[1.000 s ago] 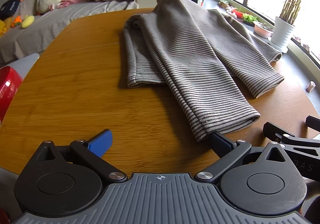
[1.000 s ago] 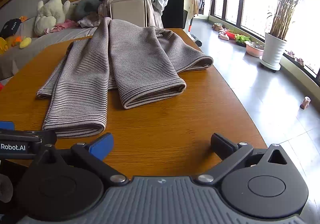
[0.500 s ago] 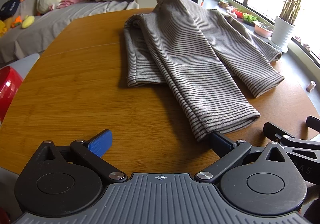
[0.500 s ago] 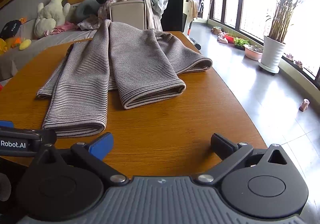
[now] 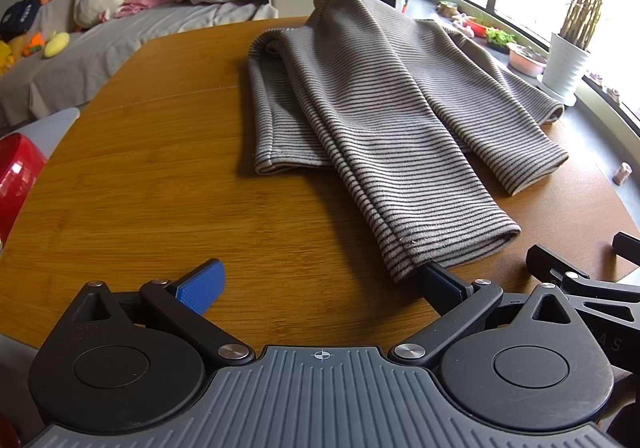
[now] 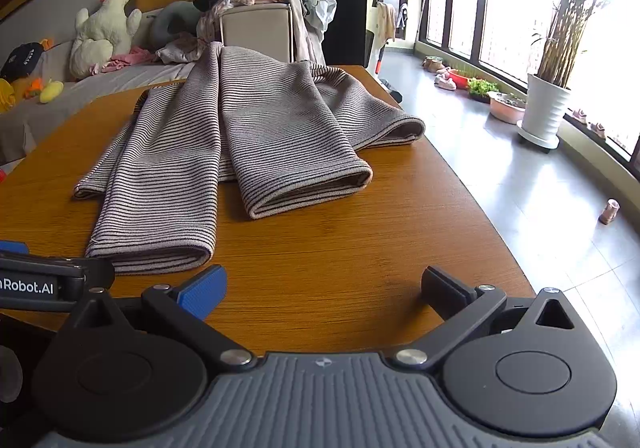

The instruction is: Fold clothes

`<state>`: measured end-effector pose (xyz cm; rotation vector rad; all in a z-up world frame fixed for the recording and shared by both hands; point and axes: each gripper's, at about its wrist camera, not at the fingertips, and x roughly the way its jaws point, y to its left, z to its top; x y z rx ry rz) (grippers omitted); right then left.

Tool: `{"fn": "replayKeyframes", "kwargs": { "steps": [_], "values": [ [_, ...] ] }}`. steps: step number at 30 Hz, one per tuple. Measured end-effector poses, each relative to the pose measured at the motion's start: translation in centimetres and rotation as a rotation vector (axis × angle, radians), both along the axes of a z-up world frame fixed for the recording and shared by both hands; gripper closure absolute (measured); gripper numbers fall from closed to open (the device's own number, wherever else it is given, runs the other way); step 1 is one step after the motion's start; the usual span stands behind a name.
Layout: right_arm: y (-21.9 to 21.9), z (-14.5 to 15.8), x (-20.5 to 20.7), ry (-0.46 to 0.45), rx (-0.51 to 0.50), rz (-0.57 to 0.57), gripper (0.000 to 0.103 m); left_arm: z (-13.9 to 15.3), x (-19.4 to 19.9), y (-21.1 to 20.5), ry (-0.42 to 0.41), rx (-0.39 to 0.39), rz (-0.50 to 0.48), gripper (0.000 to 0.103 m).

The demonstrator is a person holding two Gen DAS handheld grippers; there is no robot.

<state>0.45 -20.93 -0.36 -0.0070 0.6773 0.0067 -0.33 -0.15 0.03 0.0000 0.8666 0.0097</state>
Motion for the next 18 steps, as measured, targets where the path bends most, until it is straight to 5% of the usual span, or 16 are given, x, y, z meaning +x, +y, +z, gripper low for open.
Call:
{"fn": "replayKeyframes", "kwargs": {
  "steps": [18],
  "values": [
    [0.04,0.00,-0.10,-0.008,-0.002,0.008,0.000,0.00,-0.07,0.03,-0.001,-0.001,0.000,0.000]
  ]
}}
